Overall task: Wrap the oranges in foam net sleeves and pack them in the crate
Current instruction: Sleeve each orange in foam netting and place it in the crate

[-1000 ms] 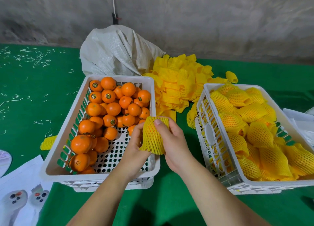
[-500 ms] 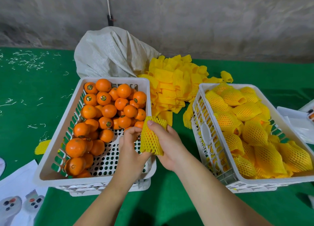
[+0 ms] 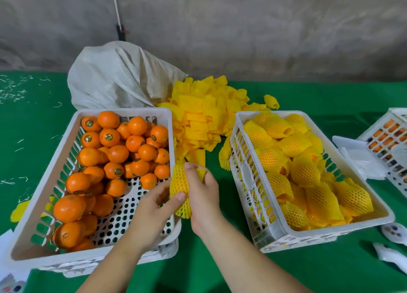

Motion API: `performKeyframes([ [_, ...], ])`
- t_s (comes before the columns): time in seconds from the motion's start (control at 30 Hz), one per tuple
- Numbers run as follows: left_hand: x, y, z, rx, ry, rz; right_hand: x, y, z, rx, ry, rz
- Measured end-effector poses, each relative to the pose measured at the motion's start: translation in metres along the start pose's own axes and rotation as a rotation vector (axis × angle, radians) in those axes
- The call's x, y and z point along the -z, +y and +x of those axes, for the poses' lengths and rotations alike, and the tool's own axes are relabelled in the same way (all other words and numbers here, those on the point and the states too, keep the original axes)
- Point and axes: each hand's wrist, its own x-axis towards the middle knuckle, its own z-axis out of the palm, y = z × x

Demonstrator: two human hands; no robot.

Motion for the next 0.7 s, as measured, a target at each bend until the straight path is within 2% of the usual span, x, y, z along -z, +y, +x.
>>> performKeyframes([
  [0.17, 0.009, -0.006, 0.005, 0.038, 0.191, -0.192, -0.008, 0.019, 0.0, 0.136, -0.07, 0.007],
  [0.3, 0.012, -0.004, 0.003, 0.026, 0.22, -0.24, -0.012, 0.03, -0.003, 0.121, -0.203, 0.014],
  [0.37, 0.011, -0.001, 0.001, 0.015, 0.216, -0.256, -0.009, 0.026, 0.001, 0.105, -0.216, 0.0],
  [0.53, 0.004, 0.003, -0.003, -0.022, 0.129, -0.072, -0.007, 0.02, 0.01, 0.02, -0.131, 0.068],
  [0.7, 0.003, 0.001, -0.004, -0.054, 0.189, 0.211, 0.019, -0.005, 0.018, -0.028, 0.006, 0.133],
])
